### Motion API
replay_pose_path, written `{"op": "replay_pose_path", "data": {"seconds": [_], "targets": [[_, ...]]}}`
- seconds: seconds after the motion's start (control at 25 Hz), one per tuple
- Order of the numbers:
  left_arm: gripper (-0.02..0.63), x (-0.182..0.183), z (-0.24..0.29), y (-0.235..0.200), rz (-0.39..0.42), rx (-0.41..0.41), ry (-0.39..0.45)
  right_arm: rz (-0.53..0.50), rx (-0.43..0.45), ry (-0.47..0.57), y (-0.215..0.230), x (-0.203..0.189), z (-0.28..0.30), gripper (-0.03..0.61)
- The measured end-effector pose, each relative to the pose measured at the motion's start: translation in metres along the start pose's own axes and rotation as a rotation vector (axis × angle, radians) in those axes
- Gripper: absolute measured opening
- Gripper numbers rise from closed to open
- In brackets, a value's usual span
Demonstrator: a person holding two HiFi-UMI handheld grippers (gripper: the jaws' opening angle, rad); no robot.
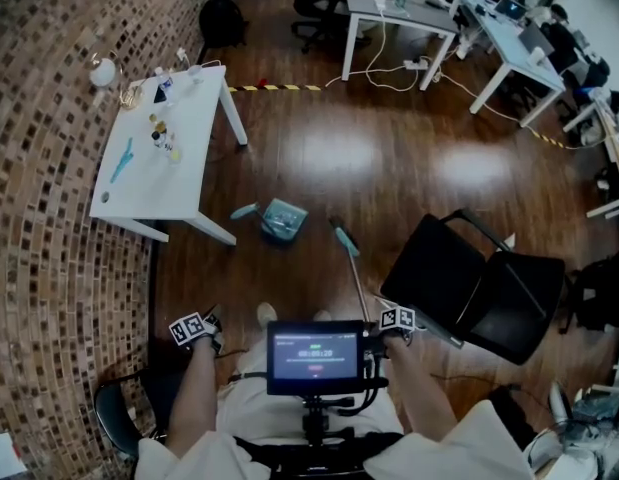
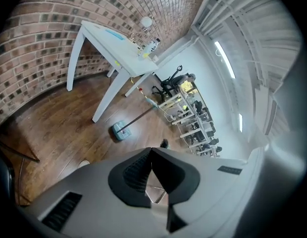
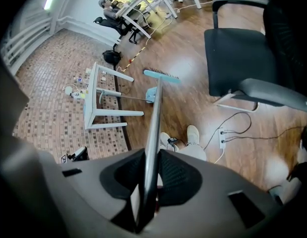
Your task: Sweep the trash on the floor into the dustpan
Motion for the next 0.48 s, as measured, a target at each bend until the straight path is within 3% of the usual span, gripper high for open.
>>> {"op": "replay_pose_path", "data": {"seconds": [0.12, 0.32, 0.4, 0.48], "targets": [[0.001, 0.001, 0.001, 0.002, 0.037, 0.028, -0.01, -0.002, -0.015, -0.011, -0.005, -0.001, -0.003, 0.101], [0.007, 0.004, -0.004, 0.001, 0.21, 0.126, -0.056, 0.02, -0.021, -0.017, -0.005, -0.008, -0.001, 0.101], [0.107, 0.004, -0.004, 0.002, 0.257, 0.155, -0.074, 0.037, -0.013, -0.028, 0.001, -0.011, 0.002, 0.101], [0.123, 0.002, -0.005, 0.003, 0.279, 0.168, -0.08, 0.044, -0.002, -0.029, 0.006, -0.012, 0.004, 0.101]]}}
Point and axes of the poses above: the fingertips, and each gripper's own axes: z forward along the fingers, y to its right, x out of its top, the point moved 2 cm from there along -z, backward along the fingers, and after that the axes turned 5 degrees about -z, right-handed, at the moved point
